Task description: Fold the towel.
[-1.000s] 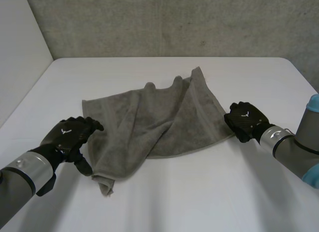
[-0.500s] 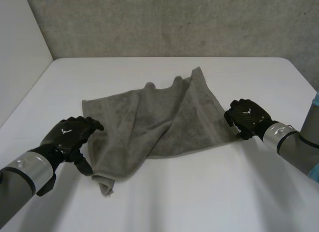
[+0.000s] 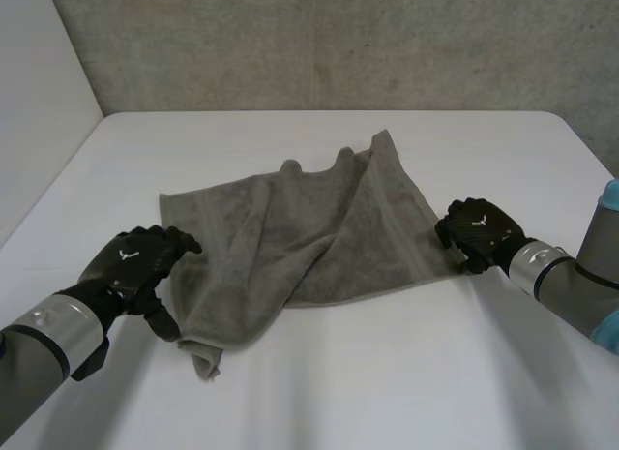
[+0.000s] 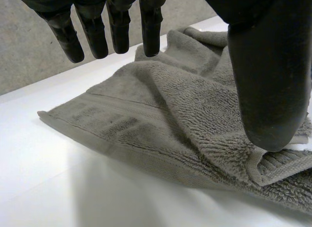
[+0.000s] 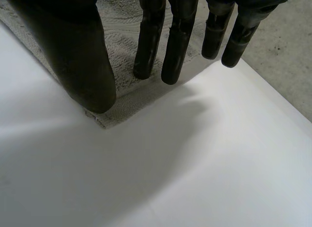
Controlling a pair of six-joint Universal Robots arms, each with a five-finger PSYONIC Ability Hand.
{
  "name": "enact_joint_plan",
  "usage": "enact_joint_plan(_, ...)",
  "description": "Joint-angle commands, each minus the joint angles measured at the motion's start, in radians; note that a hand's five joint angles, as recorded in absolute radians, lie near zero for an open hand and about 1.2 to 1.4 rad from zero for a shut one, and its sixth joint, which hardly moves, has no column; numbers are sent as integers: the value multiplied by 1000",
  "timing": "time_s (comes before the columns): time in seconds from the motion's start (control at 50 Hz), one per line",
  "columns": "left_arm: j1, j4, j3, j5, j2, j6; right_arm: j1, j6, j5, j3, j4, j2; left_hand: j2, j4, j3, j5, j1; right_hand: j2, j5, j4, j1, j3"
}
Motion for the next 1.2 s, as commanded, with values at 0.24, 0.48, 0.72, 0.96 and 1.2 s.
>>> enact_joint_plan(0.24,4,2,0,0,0,-1,2,-29,-18,-26,69,18,-7,-55,-49,14,-15,624,647,-71,639,-52)
enact_joint_plan(0.48,4,0,0,0,6,0,-20,-40,-36,-11,81,-39,-7,-55,-49,14,-15,624,647,-71,639,-52)
enact_joint_plan(0.72,4,0,-2,0,9,0,-86,-6,-52,75,87,-145,-7,-55,-49,14,-15,-273,-250,-71,-258,-52)
enact_joint_plan(0.96,4,0,-2,2,9,-1,-153,80,-164,22,233,-148,-7,-55,-49,14,-15,-370,-347,-71,-356,-52)
enact_joint_plan(1.2,4,2,-2,2,9,-1,-141,195,-171,-83,307,-77,-7,-55,-49,14,-15,-320,-298,-71,-306,-52)
